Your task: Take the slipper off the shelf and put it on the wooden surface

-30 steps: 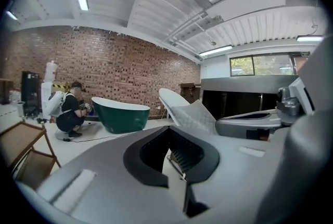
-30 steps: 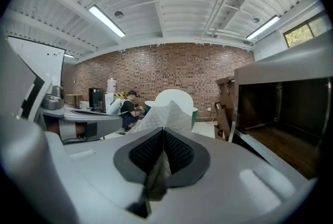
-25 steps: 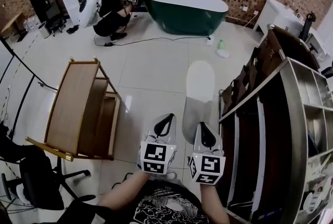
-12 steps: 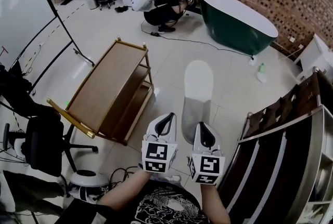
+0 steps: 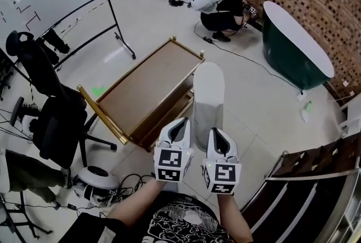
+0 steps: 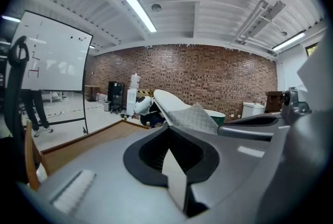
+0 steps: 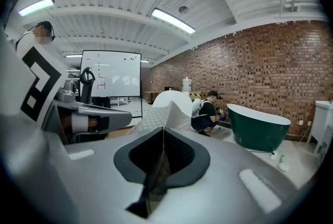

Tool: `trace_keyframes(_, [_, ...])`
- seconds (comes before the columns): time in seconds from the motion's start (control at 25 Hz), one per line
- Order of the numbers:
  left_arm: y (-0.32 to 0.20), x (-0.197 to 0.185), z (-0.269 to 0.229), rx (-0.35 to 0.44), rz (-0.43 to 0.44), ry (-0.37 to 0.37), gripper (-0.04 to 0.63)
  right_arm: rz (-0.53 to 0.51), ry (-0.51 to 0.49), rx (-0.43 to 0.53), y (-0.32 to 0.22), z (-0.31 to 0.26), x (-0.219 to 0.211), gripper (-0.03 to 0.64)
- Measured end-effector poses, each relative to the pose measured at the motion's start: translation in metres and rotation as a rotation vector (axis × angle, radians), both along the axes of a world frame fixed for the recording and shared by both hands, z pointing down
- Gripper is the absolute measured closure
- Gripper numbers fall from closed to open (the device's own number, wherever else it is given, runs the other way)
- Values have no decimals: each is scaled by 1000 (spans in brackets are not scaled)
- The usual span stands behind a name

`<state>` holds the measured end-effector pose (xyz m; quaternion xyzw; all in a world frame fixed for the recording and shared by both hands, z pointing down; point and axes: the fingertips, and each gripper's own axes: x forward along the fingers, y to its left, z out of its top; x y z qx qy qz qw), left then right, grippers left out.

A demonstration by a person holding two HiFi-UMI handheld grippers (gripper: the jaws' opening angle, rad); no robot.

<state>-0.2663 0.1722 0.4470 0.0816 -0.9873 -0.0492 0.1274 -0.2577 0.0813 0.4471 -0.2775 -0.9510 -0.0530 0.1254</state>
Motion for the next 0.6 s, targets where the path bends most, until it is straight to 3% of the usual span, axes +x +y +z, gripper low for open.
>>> trace_keyframes(0.6, [172, -8, 2, 32, -281, 4, 594, -362, 14, 62, 190, 25, -23, 607])
